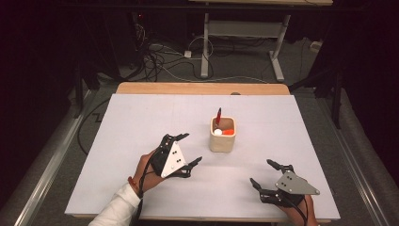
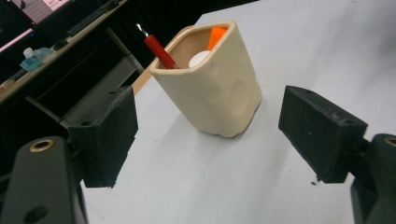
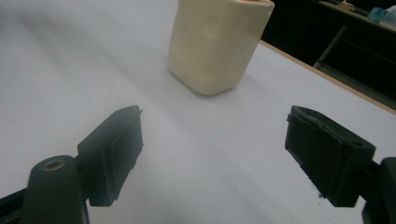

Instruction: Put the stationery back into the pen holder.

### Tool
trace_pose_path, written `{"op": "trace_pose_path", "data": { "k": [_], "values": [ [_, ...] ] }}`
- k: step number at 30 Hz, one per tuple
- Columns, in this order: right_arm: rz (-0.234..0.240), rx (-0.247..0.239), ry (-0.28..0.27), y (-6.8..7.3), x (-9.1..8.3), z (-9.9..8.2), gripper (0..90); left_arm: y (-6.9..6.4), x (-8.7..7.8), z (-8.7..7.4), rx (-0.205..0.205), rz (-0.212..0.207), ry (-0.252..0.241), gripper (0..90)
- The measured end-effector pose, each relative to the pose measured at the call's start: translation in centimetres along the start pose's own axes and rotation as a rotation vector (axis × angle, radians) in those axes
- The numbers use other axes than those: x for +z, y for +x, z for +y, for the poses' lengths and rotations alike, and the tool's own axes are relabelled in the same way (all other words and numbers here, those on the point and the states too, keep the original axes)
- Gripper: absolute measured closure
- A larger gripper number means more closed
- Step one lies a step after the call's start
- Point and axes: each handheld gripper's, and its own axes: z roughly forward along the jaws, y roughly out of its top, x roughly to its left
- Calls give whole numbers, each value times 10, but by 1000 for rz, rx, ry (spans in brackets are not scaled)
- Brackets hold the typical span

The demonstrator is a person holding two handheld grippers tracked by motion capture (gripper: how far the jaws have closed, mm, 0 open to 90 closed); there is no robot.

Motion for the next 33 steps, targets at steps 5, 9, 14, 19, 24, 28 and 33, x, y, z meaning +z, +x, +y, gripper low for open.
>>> {"op": "trace_pose_path", "data": {
  "k": [5,9,14,19,24,28,33],
  "values": [
    [3,-8,-2,1,0,1,195,-2,-4,-3,-3,10,5,190],
    [5,-6,-2,1,0,1,195,-2,-8,-7,-4,16,9,190],
    [7,-6,-1,2,0,1,195,-3,-14,-11,-3,24,14,191],
    [10,-5,-3,2,0,1,195,-4,-17,-16,-4,27,27,190],
    [10,-10,-2,2,0,1,195,-5,-21,-23,-4,39,32,190],
    [10,-9,-3,2,0,1,195,-8,-23,-28,0,42,43,190],
    [12,-13,-1,2,0,1,195,-11,-24,-36,-9,44,55,190]
  ]
}}
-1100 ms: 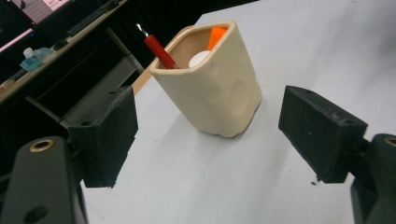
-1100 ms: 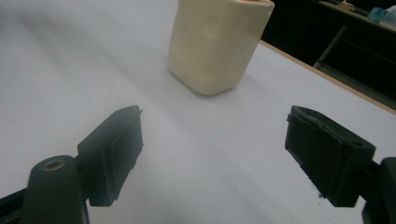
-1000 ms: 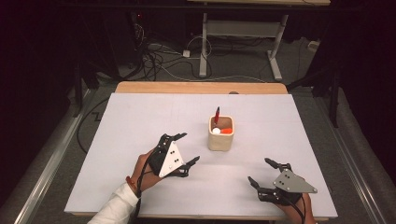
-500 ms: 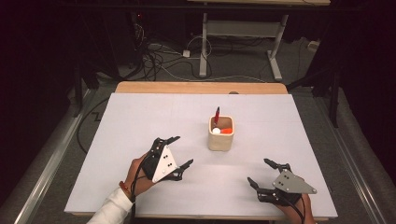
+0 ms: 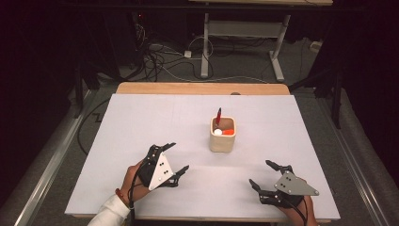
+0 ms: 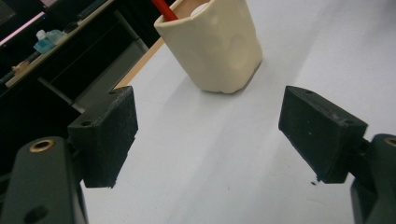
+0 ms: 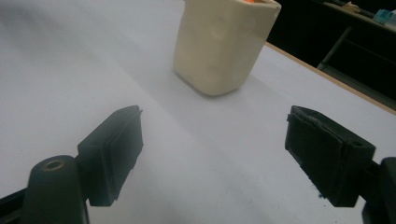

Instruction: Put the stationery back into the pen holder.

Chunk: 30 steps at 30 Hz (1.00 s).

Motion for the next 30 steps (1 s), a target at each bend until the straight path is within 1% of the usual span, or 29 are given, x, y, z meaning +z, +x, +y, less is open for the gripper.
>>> {"op": "trace_pose_path", "data": {
  "k": [3,5,6,8,11,12,14,16,18,22,24,30],
  "values": [
    [3,-1,-1,0,0,0,195,-1,-2,-5,-7,8,-1,190],
    [2,-1,-1,0,0,0,195,0,-3,-9,-20,1,1,190],
    [1,0,-1,0,0,0,195,0,-3,-10,-19,6,6,190],
    [1,-2,-3,-1,0,-1,195,0,-4,-14,-32,1,6,190],
    [1,-3,-2,-1,0,-1,195,-1,-6,-18,-31,8,18,190],
    [1,-2,0,-1,0,-1,195,0,-6,-20,-37,5,23,190],
    [0,0,0,-1,0,-1,195,-1,-7,-25,-39,11,32,190],
    [-4,0,2,-2,0,-1,195,-1,-7,-28,-49,5,41,190],
    [-4,-1,1,-2,0,-2,195,-2,-8,-32,-44,8,49,190],
    [-5,3,2,-3,0,-2,195,-2,-10,-38,-55,10,65,190],
    [-6,6,3,-4,0,-3,195,-1,-11,-41,-69,4,69,190],
    [-8,13,12,-6,1,-5,195,0,-16,-54,-101,0,103,190]
  ]
}}
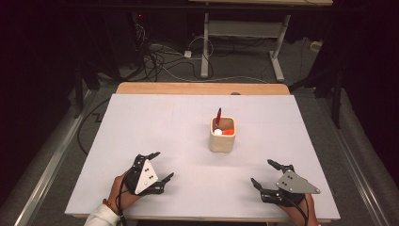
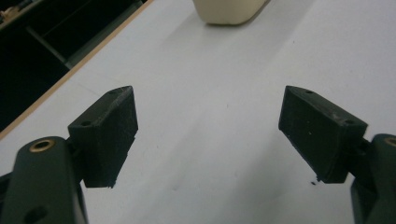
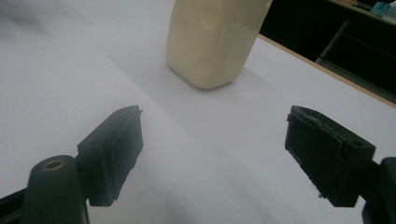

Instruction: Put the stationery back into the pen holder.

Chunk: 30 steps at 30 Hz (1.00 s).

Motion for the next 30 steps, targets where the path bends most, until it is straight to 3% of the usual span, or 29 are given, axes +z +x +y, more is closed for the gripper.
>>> {"op": "trace_pose_path", "data": {
  "k": [15,30],
  "values": [
    [-5,4,-3,-2,-1,-1,193,2,-22,-24,-69,-17,37,190],
    [-1,-11,-5,2,-1,1,193,2,-24,-25,-61,-27,37,190]
  ]
}}
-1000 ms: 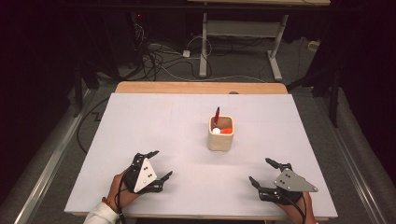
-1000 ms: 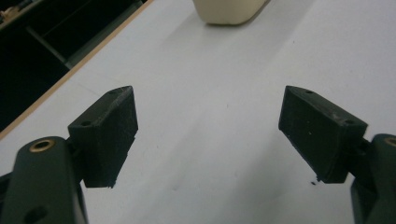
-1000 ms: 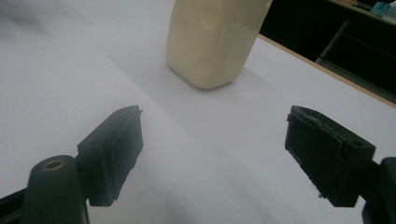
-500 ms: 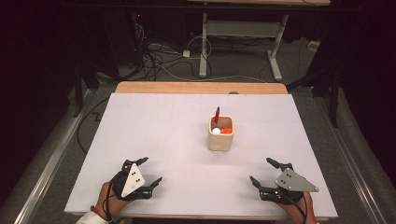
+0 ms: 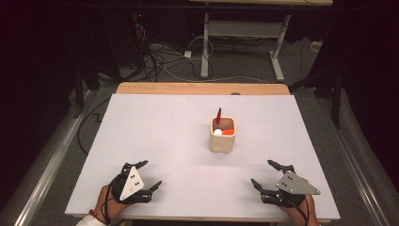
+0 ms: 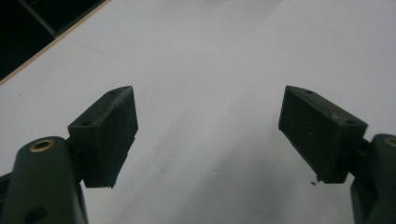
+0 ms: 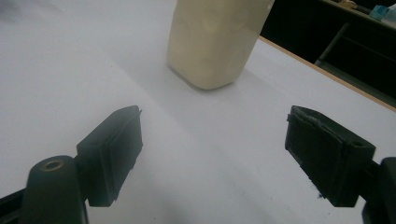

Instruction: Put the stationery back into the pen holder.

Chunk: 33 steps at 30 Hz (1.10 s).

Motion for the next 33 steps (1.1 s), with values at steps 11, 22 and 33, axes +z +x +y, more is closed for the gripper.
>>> {"op": "trace_pose_path", "data": {
  "k": [11,22,33],
  "values": [
    [5,-1,3,1,1,0,193,1,1,2,-6,4,-2,191],
    [5,-5,6,1,1,0,194,2,0,1,-6,3,-2,190],
    [10,0,9,-1,3,-1,194,3,2,2,-6,5,8,190]
  ]
}}
